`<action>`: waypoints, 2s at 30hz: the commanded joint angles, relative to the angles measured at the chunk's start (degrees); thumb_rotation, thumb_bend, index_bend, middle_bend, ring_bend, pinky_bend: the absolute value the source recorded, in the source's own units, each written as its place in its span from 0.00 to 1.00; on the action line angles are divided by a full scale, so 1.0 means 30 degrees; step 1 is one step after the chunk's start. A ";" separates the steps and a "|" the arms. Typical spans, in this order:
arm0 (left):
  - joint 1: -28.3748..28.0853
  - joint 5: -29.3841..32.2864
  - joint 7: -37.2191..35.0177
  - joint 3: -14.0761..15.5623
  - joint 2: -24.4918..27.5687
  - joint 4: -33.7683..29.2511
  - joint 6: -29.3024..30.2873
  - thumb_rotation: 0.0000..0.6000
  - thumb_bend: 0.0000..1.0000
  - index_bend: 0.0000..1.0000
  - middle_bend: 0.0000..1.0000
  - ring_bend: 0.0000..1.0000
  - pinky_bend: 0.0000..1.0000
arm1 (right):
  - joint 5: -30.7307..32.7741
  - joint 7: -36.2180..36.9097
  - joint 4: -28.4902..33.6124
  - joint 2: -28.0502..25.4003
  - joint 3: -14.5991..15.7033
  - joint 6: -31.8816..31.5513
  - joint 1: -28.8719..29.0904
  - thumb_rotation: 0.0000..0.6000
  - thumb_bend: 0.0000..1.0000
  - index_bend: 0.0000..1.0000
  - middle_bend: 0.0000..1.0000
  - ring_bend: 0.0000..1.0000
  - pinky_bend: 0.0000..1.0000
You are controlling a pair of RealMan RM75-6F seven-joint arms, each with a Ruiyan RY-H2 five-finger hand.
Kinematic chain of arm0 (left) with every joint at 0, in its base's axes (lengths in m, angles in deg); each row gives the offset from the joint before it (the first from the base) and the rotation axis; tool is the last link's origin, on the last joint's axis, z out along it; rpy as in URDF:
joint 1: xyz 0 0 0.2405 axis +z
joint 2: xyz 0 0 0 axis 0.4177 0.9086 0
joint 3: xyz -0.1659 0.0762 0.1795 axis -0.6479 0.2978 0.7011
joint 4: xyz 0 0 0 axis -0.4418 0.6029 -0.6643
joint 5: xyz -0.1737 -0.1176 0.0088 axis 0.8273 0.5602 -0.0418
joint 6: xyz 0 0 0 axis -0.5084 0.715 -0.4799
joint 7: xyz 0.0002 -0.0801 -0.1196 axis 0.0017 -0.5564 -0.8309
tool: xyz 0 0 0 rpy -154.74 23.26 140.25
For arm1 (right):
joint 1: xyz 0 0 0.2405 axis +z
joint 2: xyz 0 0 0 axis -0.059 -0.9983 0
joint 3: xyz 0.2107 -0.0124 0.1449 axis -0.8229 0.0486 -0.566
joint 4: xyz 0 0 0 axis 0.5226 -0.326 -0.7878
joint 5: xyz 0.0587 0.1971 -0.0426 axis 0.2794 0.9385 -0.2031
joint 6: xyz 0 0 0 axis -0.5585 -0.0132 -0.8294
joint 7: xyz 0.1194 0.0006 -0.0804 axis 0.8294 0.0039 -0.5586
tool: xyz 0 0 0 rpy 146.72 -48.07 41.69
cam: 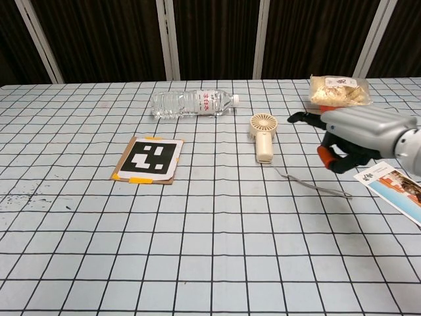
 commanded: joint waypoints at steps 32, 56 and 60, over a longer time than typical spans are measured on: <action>-0.0260 0.0584 -0.0662 -0.0107 0.0324 -0.0274 -0.0707 1.00 0.09 0.00 0.00 0.00 0.00 | 0.4068 -0.0385 -0.5876 0.3775 -0.0605 0.1550 0.3553 1.00 0.80 0.00 0.81 0.87 0.85; -0.0301 0.0705 -0.0717 -0.0122 0.0337 -0.0340 -0.0767 1.00 0.09 0.00 0.00 0.00 0.00 | 0.4241 0.0243 -0.6358 0.4209 -0.0037 0.1300 0.4016 1.00 0.81 0.00 0.81 0.87 0.85; -0.0314 0.0728 -0.0732 -0.0110 0.0346 -0.0344 -0.0810 1.00 0.09 0.00 0.00 0.00 0.00 | 0.4390 0.0268 -0.6440 0.4196 -0.0013 0.1230 0.4084 1.00 0.81 0.00 0.81 0.87 0.85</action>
